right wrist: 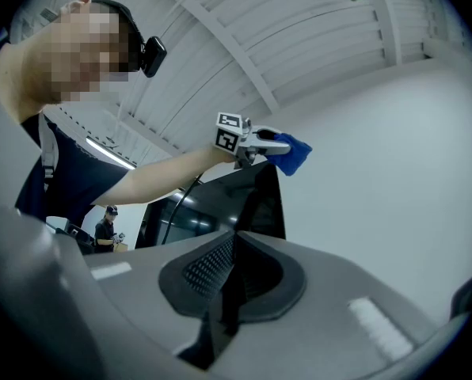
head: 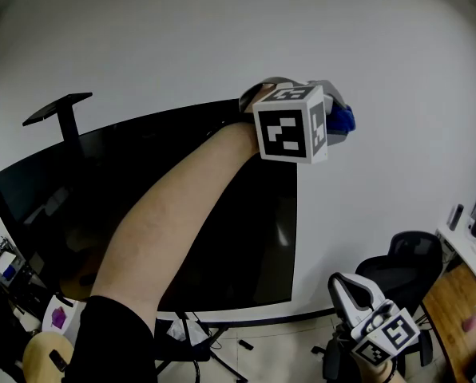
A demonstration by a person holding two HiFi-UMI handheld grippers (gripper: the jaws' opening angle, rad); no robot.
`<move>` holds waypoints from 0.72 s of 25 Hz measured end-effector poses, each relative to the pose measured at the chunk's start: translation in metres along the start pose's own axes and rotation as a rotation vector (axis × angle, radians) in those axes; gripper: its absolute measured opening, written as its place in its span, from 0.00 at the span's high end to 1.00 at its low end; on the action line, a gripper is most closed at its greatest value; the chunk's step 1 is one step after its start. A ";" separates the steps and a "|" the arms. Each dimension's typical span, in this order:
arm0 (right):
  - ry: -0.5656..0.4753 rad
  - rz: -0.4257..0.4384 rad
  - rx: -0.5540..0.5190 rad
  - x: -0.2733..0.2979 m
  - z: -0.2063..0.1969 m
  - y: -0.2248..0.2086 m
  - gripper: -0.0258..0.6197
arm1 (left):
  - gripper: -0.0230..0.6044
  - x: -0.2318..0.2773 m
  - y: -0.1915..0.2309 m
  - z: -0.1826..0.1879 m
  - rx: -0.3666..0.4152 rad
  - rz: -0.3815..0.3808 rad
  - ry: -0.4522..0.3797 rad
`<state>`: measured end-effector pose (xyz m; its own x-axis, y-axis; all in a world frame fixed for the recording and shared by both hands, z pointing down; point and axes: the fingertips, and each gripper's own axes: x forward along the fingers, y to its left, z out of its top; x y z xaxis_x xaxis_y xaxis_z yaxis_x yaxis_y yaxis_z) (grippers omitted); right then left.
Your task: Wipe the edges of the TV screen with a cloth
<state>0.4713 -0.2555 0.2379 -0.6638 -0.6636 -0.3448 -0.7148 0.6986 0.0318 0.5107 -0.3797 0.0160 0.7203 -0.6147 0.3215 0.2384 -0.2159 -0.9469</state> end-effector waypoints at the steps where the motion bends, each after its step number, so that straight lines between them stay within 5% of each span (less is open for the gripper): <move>1: 0.004 0.007 0.007 0.002 -0.002 0.003 0.94 | 0.72 -0.006 -0.011 0.001 -0.025 0.009 -0.028; 9: 0.027 0.070 0.104 0.018 -0.039 0.040 0.94 | 0.72 -0.076 -0.143 -0.006 -0.347 0.137 -0.229; 18: 0.118 0.065 0.204 0.022 -0.095 0.116 0.95 | 0.72 -0.163 -0.329 -0.023 -0.870 0.227 -0.343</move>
<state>0.3535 -0.2146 0.3229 -0.7366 -0.6339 -0.2359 -0.6186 0.7724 -0.1438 0.3001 -0.2256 0.2753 0.8740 -0.4855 -0.0193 -0.3974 -0.6914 -0.6034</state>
